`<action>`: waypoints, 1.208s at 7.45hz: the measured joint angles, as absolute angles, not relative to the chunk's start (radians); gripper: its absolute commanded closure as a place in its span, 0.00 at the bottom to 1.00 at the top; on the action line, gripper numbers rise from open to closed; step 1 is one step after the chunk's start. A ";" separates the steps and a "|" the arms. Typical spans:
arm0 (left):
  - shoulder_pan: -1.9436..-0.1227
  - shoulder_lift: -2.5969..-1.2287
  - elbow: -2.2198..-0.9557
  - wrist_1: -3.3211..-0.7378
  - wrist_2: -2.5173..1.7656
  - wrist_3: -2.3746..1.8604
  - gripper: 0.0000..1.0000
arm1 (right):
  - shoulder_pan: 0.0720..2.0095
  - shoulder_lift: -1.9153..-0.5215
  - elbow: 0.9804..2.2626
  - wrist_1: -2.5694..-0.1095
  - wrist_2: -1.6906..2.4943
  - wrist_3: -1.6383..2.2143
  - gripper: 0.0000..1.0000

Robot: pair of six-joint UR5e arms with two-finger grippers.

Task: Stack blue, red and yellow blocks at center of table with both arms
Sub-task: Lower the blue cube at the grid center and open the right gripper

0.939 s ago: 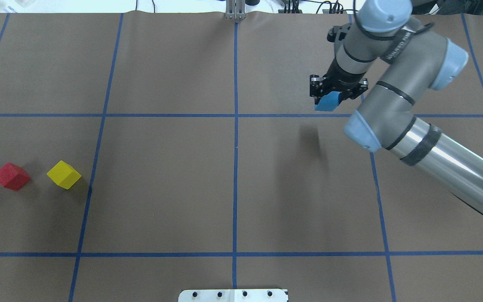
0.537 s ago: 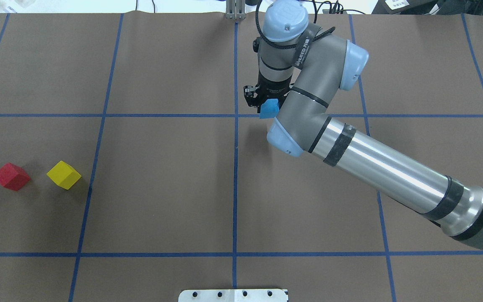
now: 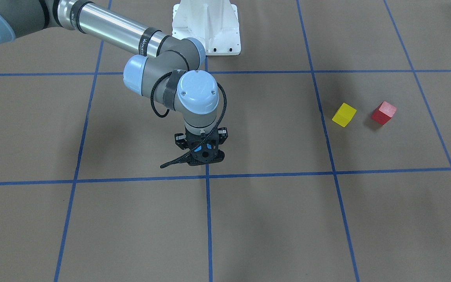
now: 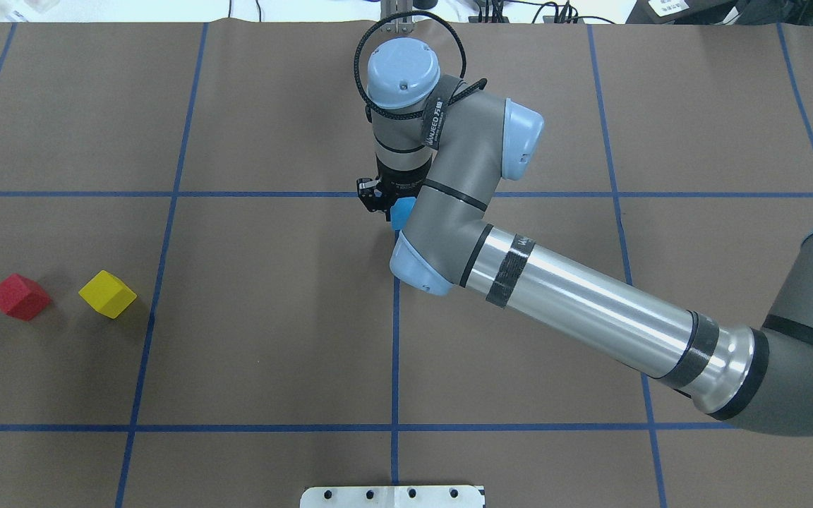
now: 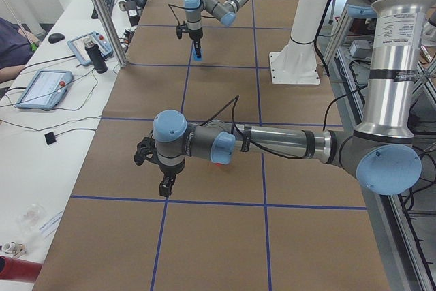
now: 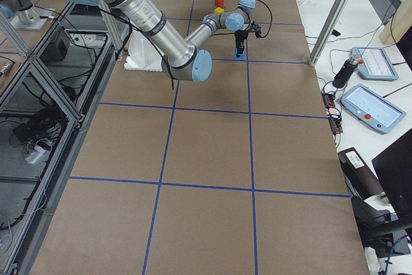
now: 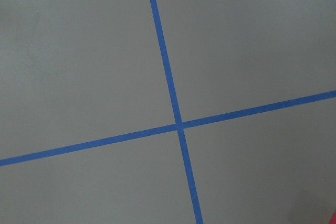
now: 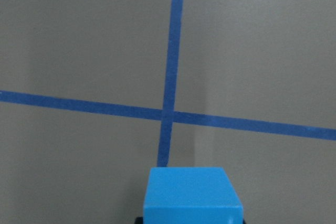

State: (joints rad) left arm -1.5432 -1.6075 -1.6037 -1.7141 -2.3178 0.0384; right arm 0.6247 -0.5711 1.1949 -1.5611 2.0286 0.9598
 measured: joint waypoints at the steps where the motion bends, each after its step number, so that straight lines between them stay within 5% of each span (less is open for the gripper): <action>1: -1.543 -1.608 -1.600 -1.714 -2.318 0.038 0.00 | 0.617 -0.569 1.191 -1.557 2.028 0.968 1.00; 3: -1.543 -1.610 -1.592 -1.715 -2.318 0.038 0.00 | 0.604 -0.568 1.185 -1.540 2.029 1.004 1.00; 4: -1.543 -1.610 -1.589 -1.715 -2.318 0.038 0.00 | 0.598 -0.566 1.179 -1.534 2.029 1.017 0.84; 5: -1.543 -1.611 -1.587 -1.715 -2.318 0.038 0.00 | 0.593 -0.563 1.172 -1.532 2.029 1.026 0.10; 6: -1.543 -1.611 -1.584 -1.718 -2.318 0.038 0.00 | 0.587 -0.561 1.165 -1.530 2.028 1.029 0.02; 9: -1.543 -1.615 -1.559 -1.741 -2.317 0.031 0.00 | 0.575 -0.572 1.162 -1.507 2.017 1.031 0.01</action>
State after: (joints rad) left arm -1.5432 -1.6151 -1.5585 -1.7409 -2.3169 0.0306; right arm 0.5751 -0.5720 1.1622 -1.5066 2.0169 1.0312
